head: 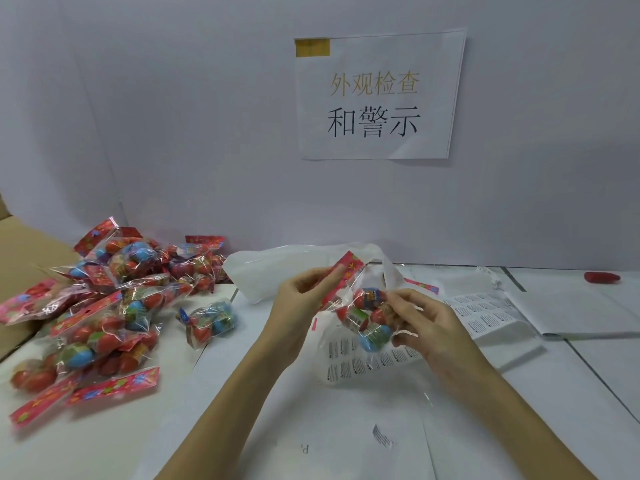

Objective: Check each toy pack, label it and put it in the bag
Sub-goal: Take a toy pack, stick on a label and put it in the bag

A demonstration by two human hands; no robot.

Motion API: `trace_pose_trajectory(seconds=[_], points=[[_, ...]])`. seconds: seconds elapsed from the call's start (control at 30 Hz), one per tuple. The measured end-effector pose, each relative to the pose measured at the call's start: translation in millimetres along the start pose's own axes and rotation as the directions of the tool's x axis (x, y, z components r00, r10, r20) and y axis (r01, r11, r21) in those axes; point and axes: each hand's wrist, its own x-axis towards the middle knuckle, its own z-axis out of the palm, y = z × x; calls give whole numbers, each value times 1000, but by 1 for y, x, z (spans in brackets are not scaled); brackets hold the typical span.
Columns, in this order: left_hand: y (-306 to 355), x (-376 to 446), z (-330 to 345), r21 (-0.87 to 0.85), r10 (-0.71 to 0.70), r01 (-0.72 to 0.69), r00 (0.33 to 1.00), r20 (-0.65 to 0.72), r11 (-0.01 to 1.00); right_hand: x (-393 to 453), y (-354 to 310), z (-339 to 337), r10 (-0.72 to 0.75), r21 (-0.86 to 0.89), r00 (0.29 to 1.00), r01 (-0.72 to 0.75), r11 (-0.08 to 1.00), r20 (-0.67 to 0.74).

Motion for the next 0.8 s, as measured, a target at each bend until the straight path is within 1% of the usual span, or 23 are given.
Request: trace_pose_trajectory(seconds=[0.07,0.23,0.3,0.33,0.4,0.43,0.47,0.5,0.53,0.57,0.6,0.63,0.67,0.7,0.73,0.8], points=[[-1,1,-2,19,1,-1,1000,-14,1000,-1,-3,-2,-35,-35,999,35,999,-5],[1,-2,3,-51,45,-49,996,-82,997,-3,-7,-1,-166,-107,986,165,980,-3],[1,-4,5,-42,83,-89,990,-115,995,-3,-3,-1,-251,-202,967,238,950,-44],[0,-4,6,-16,115,-119,984,-139,993,-3,-1,-2,-299,-255,952,274,927,-63],[-5,-3,6,112,231,-212,951,-204,971,-4,3,-4,-386,-290,917,344,893,-101],[-6,-3,5,174,290,-254,929,-232,951,-5,3,-6,-444,-303,889,395,867,-111],[-6,-3,5,193,316,-274,918,-241,942,-6,3,-7,-512,-339,854,455,823,-97],[-3,-4,5,143,285,-259,933,-219,955,-5,4,-7,-571,-394,819,509,766,-53],[0,-4,6,40,200,-195,965,-170,980,-5,4,-7,-616,-451,788,551,702,3],[4,-4,6,-75,93,-101,991,-95,992,-3,5,-6,-649,-504,758,586,635,63],[8,-4,5,-168,9,-13,1000,-25,986,-2,5,-6,-667,-541,734,614,575,125],[9,-4,5,-195,-28,29,1000,7,980,0,6,-6,-670,-561,719,638,528,187],[7,-3,4,-168,-27,25,1000,-6,985,0,8,-6,-654,-561,718,652,510,239],[5,-3,2,-121,-2,-2,999,-36,993,-1,8,-5,-623,-547,735,649,529,269],[4,-1,1,-89,27,-32,998,-55,996,-2,7,-4,-573,-513,777,615,599,261],[2,0,-2,-89,57,-59,998,-31,994,-6,2,2,-408,-361,900,435,825,152]])
